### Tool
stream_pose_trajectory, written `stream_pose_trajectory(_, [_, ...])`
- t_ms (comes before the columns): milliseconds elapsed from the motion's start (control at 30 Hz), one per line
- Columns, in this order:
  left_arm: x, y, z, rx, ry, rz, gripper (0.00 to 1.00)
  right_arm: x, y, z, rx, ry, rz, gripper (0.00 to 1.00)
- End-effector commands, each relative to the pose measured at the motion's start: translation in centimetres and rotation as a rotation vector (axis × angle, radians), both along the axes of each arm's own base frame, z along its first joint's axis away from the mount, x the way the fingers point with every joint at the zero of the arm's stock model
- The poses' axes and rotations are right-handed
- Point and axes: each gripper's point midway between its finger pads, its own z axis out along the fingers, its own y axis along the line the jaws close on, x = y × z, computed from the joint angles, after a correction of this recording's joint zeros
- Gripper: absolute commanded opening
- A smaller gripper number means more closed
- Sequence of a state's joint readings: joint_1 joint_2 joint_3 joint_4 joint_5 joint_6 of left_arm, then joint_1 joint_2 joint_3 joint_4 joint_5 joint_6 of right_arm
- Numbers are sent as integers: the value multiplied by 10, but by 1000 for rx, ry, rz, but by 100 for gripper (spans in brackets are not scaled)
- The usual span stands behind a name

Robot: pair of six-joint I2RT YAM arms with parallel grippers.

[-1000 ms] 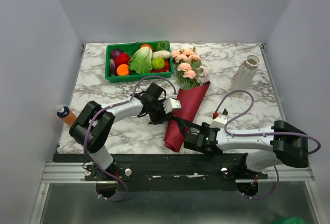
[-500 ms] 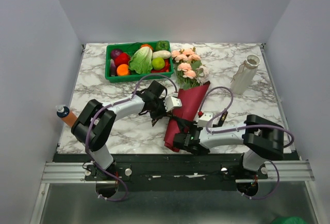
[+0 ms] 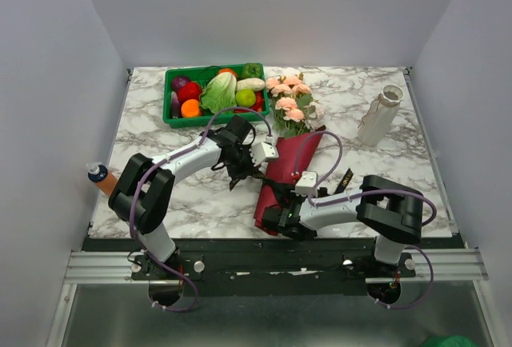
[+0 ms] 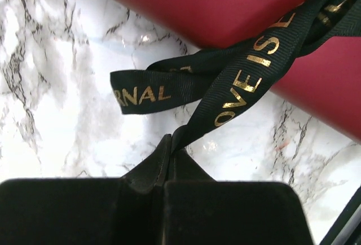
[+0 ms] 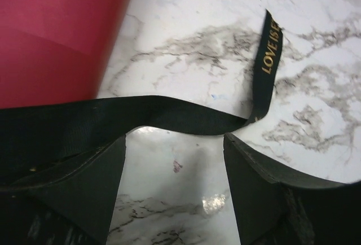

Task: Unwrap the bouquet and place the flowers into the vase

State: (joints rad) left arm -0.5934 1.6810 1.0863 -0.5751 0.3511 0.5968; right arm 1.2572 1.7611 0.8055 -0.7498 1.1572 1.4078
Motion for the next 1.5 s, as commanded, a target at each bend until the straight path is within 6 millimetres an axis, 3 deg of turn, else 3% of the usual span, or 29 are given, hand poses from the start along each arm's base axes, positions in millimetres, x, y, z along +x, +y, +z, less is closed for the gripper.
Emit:
stream_pose_trajectory(0, [-4, 9, 7, 26, 20, -16, 0, 10, 25, -20, -70, 25, 128, 76])
stream_pose_trajectory(100, [-2, 10, 10, 35, 11, -14, 0, 14, 48, -33, -50, 70, 255, 72])
stream_pose_trajectory(133, [-2, 11, 11, 38, 9, -13, 0, 14, 58, -37, 54, 76, 292, 71])
stream_pose_trajectory(233, [-1, 12, 13, 44, 5, -9, 0, 17, 66, -32, 166, 84, 344, 63])
stream_pose_trajectory(267, [0, 12, 14, 45, 5, -8, 0, 17, 61, -33, 170, 90, 346, 57])
stream_pose_trajectory(300, [0, 13, 14, 48, 4, -7, 0, 17, 60, -30, 176, 88, 354, 41])
stream_pose_trajectory(400, [1, 12, 17, 46, 3, -1, 0, 15, 68, -16, 230, 76, 424, 17])
stream_pose_trajectory(467, [1, 12, 18, 45, 0, 4, 0, 12, 72, -3, 283, 68, 449, 12])
stream_pose_trajectory(600, [2, 14, 22, 39, -11, 12, 0, 4, 62, 6, 372, 61, 426, 3])
stream_pose_trajectory(733, [1, 18, 21, 39, -13, 21, 0, -3, 42, 3, 400, 67, 389, 7])
stream_pose_trajectory(767, [2, 19, 21, 39, -13, 24, 0, -4, 42, 5, 404, 64, 392, 16])
stream_pose_trajectory(800, [1, 20, 20, 41, -11, 21, 0, -4, 40, 6, 398, 62, 394, 45])
stream_pose_trajectory(900, [3, 22, 21, 39, -16, 26, 0, 0, 41, 8, 389, 78, 429, 71])
stream_pose_trajectory(933, [4, 23, 22, 40, -20, 24, 0, 2, 42, 5, 386, 100, 436, 74])
stream_pose_trajectory(1133, [7, 27, 22, 42, -29, 29, 0, 10, 51, 22, 484, 80, 476, 78])
stream_pose_trajectory(1167, [6, 29, 19, 48, -26, 29, 0, 11, 53, 37, 532, 48, 487, 77])
stream_pose_trajectory(1300, [5, 30, 16, 52, -32, 22, 0, 9, 55, 64, 636, 4, 546, 72])
stream_pose_trajectory(1467, [4, 30, 15, 49, -33, 18, 0, 5, 67, 71, 718, 48, 630, 69])
